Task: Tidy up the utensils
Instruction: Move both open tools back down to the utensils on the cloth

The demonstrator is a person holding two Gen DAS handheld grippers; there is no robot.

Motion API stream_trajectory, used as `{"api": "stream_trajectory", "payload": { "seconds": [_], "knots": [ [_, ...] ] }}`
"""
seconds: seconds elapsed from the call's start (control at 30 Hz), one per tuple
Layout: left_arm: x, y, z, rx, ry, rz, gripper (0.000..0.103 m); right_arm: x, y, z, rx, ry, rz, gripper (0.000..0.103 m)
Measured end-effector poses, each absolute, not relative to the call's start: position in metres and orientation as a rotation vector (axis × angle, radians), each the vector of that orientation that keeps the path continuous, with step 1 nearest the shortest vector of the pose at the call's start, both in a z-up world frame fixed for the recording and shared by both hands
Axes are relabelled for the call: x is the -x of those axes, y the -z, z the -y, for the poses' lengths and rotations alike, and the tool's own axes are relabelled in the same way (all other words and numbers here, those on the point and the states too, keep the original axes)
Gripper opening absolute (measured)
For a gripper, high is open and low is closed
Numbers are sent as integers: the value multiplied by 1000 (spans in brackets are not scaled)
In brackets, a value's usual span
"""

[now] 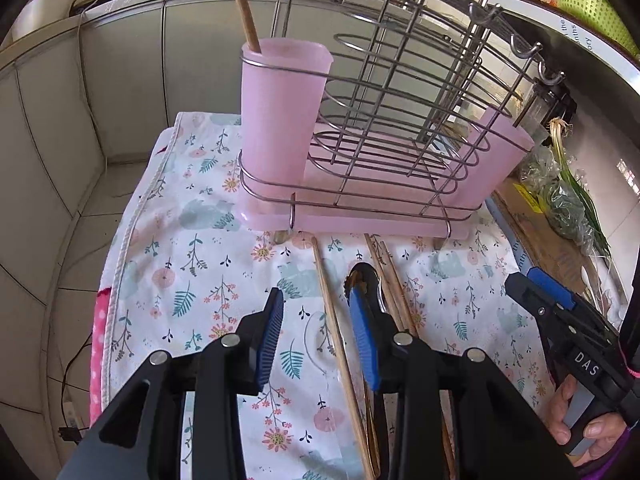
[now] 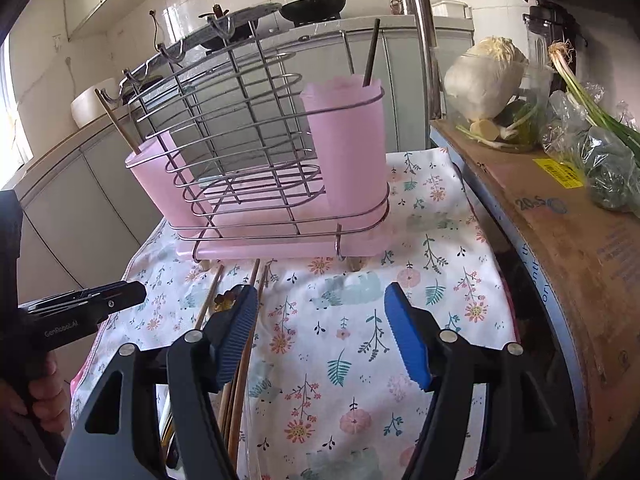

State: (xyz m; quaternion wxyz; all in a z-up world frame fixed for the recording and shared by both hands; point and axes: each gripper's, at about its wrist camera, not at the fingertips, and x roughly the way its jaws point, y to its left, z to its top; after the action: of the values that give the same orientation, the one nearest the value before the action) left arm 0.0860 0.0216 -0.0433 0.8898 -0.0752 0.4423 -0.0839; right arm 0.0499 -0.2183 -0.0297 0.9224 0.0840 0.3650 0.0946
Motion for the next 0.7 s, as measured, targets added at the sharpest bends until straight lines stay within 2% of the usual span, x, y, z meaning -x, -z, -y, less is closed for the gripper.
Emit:
{"api": "stream_trajectory", "payload": {
  "seconds": [0.7],
  "knots": [
    [-114,75,-15,138,183,-1052,33,-62,53,217,-178,-232,-860,66]
  ]
}}
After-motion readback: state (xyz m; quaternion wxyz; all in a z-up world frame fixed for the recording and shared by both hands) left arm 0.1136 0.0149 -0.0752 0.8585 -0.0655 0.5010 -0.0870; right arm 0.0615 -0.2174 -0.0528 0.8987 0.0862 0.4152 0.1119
